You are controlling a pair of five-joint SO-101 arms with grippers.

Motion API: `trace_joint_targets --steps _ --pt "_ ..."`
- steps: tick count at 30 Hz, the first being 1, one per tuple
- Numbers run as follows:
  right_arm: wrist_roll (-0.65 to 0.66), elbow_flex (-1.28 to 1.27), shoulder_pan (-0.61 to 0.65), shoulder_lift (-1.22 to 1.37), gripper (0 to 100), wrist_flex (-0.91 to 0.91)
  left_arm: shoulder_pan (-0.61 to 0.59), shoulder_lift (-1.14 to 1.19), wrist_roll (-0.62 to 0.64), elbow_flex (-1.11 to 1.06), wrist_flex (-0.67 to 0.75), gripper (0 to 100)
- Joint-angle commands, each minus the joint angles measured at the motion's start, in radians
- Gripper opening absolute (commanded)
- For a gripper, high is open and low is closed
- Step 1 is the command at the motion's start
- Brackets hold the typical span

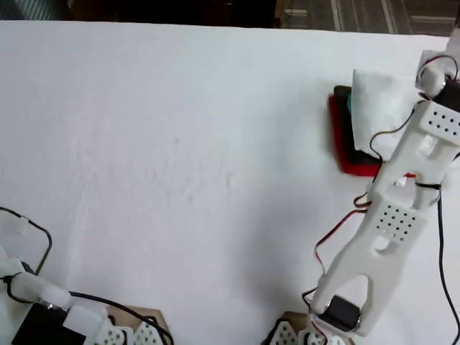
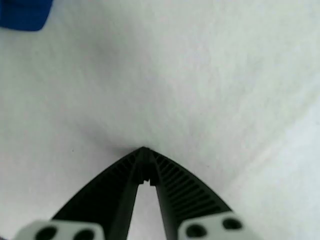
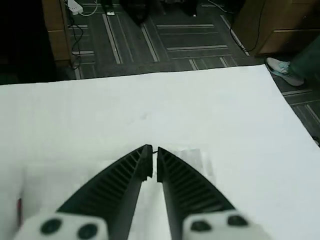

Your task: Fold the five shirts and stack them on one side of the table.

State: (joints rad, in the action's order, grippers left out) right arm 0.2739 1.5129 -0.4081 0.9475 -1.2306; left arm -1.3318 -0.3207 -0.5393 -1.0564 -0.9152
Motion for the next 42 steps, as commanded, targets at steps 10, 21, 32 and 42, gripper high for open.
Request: trace_joint_targets --steps 10,21,32,42 --pt "-0.014 0.11 0.168 -0.252 2.5 -0.544 -0.084 -0.008 0.008 0.188 -0.021 4" --pt "0.157 -0.644 0.337 -0.915 14.6 -0.542 -0.167 0.005 0.006 0.538 0.133 24" --pt "0.265 -1.491 0.496 -1.589 7.7 -0.538 -0.087 0.433 -0.175 0.542 0.614 23" --pt "0.325 -1.892 0.498 -1.917 7.7 -0.486 -0.051 0.505 -0.107 0.676 0.321 2"
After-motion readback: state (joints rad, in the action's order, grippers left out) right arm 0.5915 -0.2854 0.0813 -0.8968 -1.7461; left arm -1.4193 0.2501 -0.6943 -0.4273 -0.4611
